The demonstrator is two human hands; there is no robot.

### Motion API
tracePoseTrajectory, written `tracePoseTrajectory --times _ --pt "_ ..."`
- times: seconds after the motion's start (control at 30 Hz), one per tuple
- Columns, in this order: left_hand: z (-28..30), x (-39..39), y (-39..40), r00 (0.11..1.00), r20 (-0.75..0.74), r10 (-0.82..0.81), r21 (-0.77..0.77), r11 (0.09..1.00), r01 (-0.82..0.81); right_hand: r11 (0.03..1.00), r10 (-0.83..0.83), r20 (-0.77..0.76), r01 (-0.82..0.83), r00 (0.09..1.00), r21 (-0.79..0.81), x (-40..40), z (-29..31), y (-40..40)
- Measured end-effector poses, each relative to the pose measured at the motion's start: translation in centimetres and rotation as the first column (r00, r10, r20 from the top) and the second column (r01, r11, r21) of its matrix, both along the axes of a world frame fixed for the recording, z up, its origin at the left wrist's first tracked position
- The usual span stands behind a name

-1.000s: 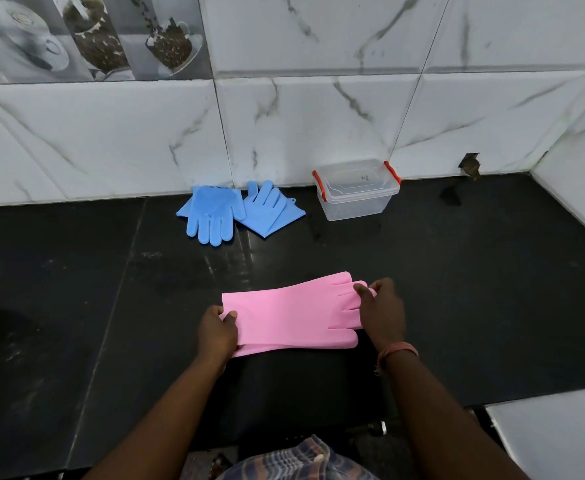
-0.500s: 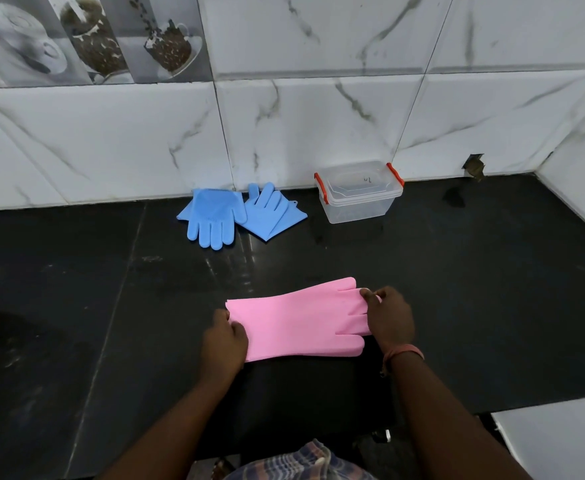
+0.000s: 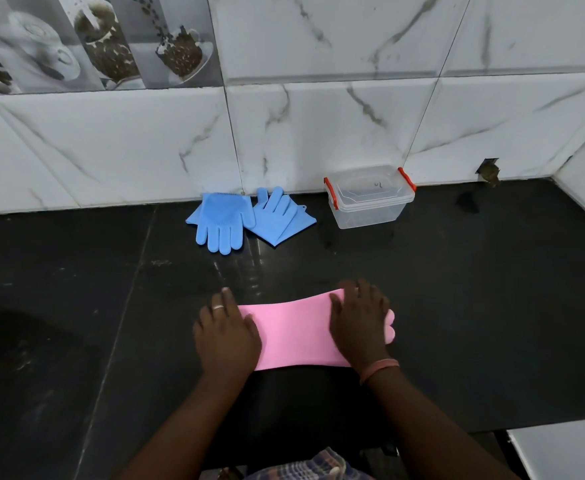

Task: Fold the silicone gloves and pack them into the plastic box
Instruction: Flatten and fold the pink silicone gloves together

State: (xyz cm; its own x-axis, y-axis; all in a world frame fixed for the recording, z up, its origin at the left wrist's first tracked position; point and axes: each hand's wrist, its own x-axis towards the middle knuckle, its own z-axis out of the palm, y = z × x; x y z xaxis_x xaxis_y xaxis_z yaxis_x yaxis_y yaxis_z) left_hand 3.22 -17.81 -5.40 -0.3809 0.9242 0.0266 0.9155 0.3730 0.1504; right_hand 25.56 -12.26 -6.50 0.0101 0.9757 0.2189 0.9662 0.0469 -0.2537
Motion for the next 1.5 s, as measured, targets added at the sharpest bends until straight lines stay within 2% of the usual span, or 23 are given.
tracePoseTrajectory --times 0.07,0.13,0.23,0.33,0.47,0.53,0.7,0.8,0.97,1.13,1.23,1.3,1.37,1.43,1.5 --pt "-1.1 0.9 0.1 0.978 0.063 -0.201 0.010 0.980 0.201 0.993 0.107 -0.016 -0.108 0.994 -0.052 -1.9 -0.8 -0.3" --pt "-2.3 1.9 0.1 0.926 0.084 -0.369 -0.019 0.928 0.372 0.987 0.148 0.014 -0.146 0.989 -0.070 -2.7 -1.6 -0.6" --pt "-3.3 2.6 0.2 0.888 0.116 -0.445 -0.059 0.889 0.454 0.986 0.134 0.050 -0.129 0.990 -0.103 -2.3 -2.8 -0.9" --pt "-3.2 2.3 0.6 0.900 0.085 -0.427 -0.028 0.902 0.431 0.990 0.112 0.045 -0.107 0.993 -0.097 -2.1 -3.4 -0.7" --pt "-2.1 0.8 1.4 0.956 0.080 -0.281 0.016 0.960 0.281 0.990 0.094 0.029 -0.090 0.995 -0.105 -2.6 -3.5 -0.6" --pt "-1.9 0.1 1.8 0.960 0.095 -0.263 0.083 0.963 0.255 0.991 0.076 0.031 -0.072 0.997 -0.116 -2.4 -3.1 -0.5" --pt "-1.5 -0.2 2.5 0.967 0.097 -0.236 0.204 0.956 0.213 0.992 -0.065 0.164 0.082 0.984 -0.099 -1.2 -0.8 0.8" --pt "-2.2 0.0 2.9 0.960 0.132 -0.245 0.267 0.942 0.204 0.991 -0.056 0.207 0.080 0.977 -0.109 -0.2 -0.1 1.8" --pt "-5.3 0.1 2.7 0.959 0.234 -0.159 0.273 0.958 0.092 0.986 -0.099 0.092 0.110 0.991 -0.122 0.0 -1.1 1.8" --pt "-5.1 -0.5 4.1 0.949 0.296 -0.106 0.291 0.957 0.016 0.977 -0.133 0.026 0.136 0.991 -0.163 0.3 -1.3 2.2" --pt "-4.4 -0.4 4.2 0.946 0.308 -0.103 0.269 0.963 0.017 0.973 -0.123 0.059 0.132 0.991 -0.189 0.1 -0.8 2.3" --pt "-3.9 0.0 3.9 0.956 0.284 -0.076 0.233 0.972 0.008 0.974 -0.113 0.137 0.137 0.984 -0.181 -0.4 -0.5 2.1" --pt "-3.5 0.2 3.4 0.980 0.185 -0.068 0.186 0.982 0.033 0.983 -0.085 0.184 0.112 0.979 -0.144 -1.1 -0.1 1.8" --pt "-3.4 0.4 2.9 0.988 0.060 -0.144 0.158 0.978 0.133 0.991 0.003 0.170 0.020 0.985 -0.132 -2.2 0.0 1.5" --pt "-3.3 0.7 2.4 0.970 -0.021 -0.244 0.123 0.962 0.245 0.984 0.124 0.094 -0.110 0.988 -0.143 -3.7 -0.5 0.9"
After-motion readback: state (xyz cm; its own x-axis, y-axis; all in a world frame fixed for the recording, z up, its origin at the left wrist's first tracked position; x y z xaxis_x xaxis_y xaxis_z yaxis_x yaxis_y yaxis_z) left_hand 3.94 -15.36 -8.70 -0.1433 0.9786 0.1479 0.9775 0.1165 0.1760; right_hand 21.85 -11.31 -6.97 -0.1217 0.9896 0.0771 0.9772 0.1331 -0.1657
